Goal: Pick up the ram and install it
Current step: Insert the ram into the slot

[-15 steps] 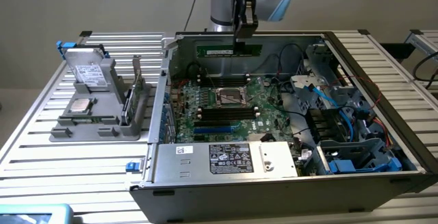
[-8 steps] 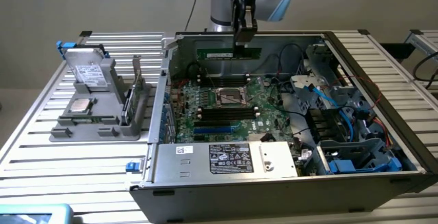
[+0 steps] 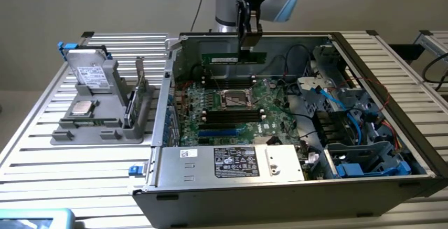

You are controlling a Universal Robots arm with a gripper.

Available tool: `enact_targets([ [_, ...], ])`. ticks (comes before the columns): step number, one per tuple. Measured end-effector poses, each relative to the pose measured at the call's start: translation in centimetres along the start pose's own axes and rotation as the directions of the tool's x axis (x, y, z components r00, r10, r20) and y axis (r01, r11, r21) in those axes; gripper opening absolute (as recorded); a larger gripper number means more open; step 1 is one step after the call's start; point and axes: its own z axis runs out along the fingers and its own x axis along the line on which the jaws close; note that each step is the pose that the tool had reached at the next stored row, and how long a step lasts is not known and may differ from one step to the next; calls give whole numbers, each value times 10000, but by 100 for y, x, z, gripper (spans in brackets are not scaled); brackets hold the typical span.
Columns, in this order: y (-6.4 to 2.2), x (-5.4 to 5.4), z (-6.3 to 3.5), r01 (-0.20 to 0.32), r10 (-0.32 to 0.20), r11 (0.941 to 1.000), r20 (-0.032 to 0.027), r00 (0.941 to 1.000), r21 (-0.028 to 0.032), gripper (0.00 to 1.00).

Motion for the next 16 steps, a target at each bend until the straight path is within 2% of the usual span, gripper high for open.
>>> enact_targets([
  [6, -1, -3, 78, -1, 1, 10000, -102, 9999, -2, 13],
  [7, -1, -4, 86, -2, 2, 10000, -137, 9999, -3, 13],
  [9, 0, -4, 96, -4, 4, 10000, -259, 9997, -4, 13],
  [11, -1, -8, 99, -12, 12, 10000, -445, 9990, -8, 13],
  [12, -1, -9, 102, -15, 15, 10000, -498, 9988, -8, 13],
  [16, -1, -9, 119, -14, 14, 10000, -499, 9988, -7, 13],
])
